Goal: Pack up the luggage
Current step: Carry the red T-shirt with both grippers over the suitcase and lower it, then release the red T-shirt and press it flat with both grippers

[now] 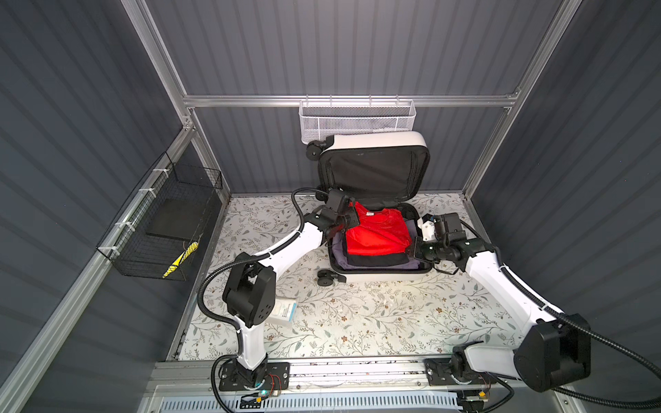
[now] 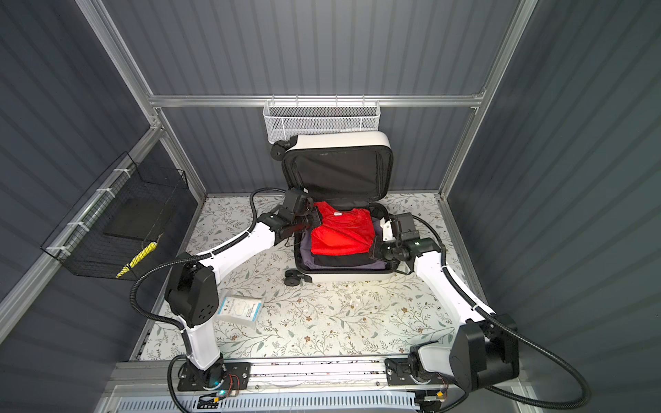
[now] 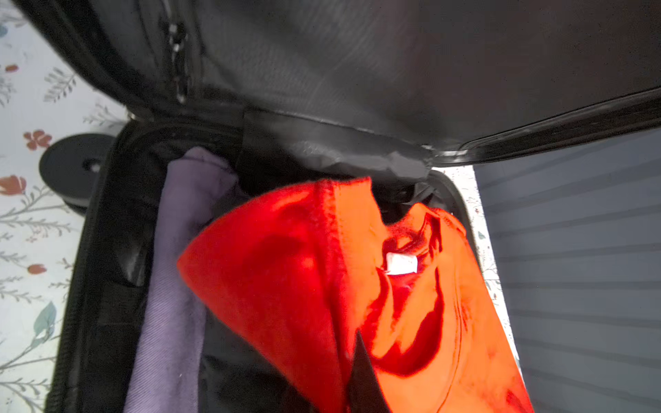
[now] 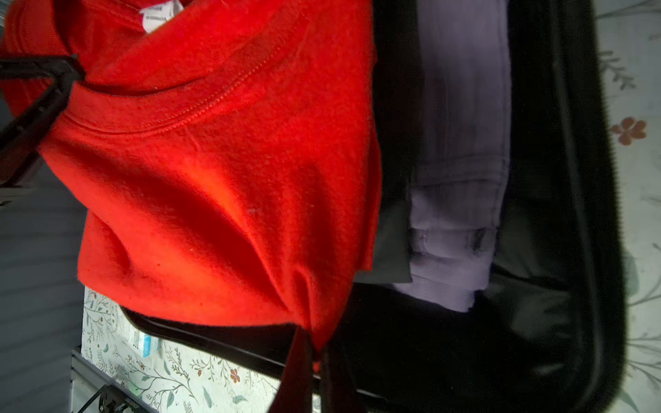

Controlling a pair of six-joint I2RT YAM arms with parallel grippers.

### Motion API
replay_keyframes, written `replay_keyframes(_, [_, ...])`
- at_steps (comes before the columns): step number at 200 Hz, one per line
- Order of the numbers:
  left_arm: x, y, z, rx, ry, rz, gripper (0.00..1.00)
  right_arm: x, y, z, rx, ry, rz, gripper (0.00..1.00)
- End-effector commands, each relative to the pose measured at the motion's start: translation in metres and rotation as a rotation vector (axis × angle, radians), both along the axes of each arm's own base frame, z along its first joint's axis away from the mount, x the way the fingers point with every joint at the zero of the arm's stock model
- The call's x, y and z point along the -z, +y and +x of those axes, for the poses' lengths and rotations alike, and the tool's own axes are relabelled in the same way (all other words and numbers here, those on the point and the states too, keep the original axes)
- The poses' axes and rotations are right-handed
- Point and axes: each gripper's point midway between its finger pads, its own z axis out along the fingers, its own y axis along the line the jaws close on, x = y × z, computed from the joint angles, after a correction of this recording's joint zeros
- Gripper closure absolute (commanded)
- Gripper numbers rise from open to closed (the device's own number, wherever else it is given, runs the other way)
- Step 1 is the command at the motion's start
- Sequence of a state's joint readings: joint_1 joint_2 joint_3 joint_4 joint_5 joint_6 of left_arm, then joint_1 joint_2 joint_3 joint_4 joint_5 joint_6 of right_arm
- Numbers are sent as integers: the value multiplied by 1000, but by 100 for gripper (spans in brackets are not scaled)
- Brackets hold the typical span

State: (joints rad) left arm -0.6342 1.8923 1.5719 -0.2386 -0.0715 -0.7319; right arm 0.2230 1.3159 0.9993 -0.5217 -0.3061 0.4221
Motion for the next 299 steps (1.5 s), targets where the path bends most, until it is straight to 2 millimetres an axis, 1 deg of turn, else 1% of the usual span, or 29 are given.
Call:
replay_keyframes(1, [20,12,12,-78,-8,15,100,20,-5,2,15,26,-7,100])
replay_keyframes(30, [49,12,13,-75,33,58,100,43,-7,-2,23,78,-13,100])
replay_keyframes(43, [60,10,13,-61,54,80,100,49,-9,-2,34,86,-21,100])
replay_keyframes(46, [62,10,13,-58,59,86,98,50,-10,-2,38,88,-23,100])
replay_keyframes(51, [63,10,14,-56,62,94,91,52,-11,-2,42,92,-24,100])
replay_keyframes(56, [65,10,14,-51,64,104,81,53,-12,-2,44,98,-26,100])
replay_keyframes(61, [66,10,15,-48,65,113,67,55,-13,-3,46,106,-29,100])
replay_keyframes(64, [66,11,15,-47,66,119,58,55,-14,-3,48,110,-30,96])
replay_keyframes(66, [65,12,16,-45,65,123,51,55,-14,-3,48,113,-30,92])
replay_keyframes(72, [61,13,17,-43,61,130,32,54,-15,-4,50,120,-34,79])
replay_keyframes(74, [61,14,18,-43,62,135,26,54,-16,-4,51,122,-35,76])
replay_keyframes(81, [54,16,19,-41,53,148,10,50,-18,-5,54,122,-35,68])
replay_keyframes(85, [49,19,20,-43,47,156,4,48,-19,-5,57,119,-34,65])
replay_keyframes(88, [46,20,20,-44,42,161,1,45,-19,-5,60,115,-33,64])
replay_keyframes(112, [7,23,20,-19,-13,161,0,15,-24,-7,77,59,-13,57])
replay_keyframes(129, [-18,18,17,22,-34,136,0,-4,-23,-8,73,21,3,56])
replay_keyframes(141, [-30,10,12,60,-36,104,0,-14,-21,-7,68,6,14,55])
replay_keyframes(149, [-36,4,8,89,-35,73,0,-20,-20,-5,65,-4,22,55])
replay_keyframes(170, [-42,-9,-3,145,-21,5,0,-29,-17,8,64,-20,32,56])
replay_keyframes(173, [-42,-11,-4,151,-18,-5,0,-31,-11,9,44,-17,60,56])
replay_keyframes(181, [-43,-14,-8,161,-14,-31,0,-34,-7,15,36,-19,76,57])
replay_keyframes(200, [-40,-19,-17,180,-3,-62,0,-41,-1,32,30,-33,103,59])
replay_keyframes(212, [-35,-21,-23,190,14,-82,0,-43,3,43,31,-39,119,59])
replay_keyframes(230, [-20,-25,-30,201,43,-93,0,-45,11,59,27,-43,152,61])
replay_keyframes(248, [-4,-25,-33,198,68,-90,0,-44,24,74,10,-41,177,62])
replay_keyframes(279, [23,-22,-32,184,103,-51,0,-33,49,94,-22,-25,183,63])
replay_keyframes(289, [33,-20,-33,180,120,-40,0,-26,55,100,-24,-17,181,63])
replay_keyframes(299, [40,-20,-33,176,131,-33,0,-17,56,106,-17,-6,175,63])
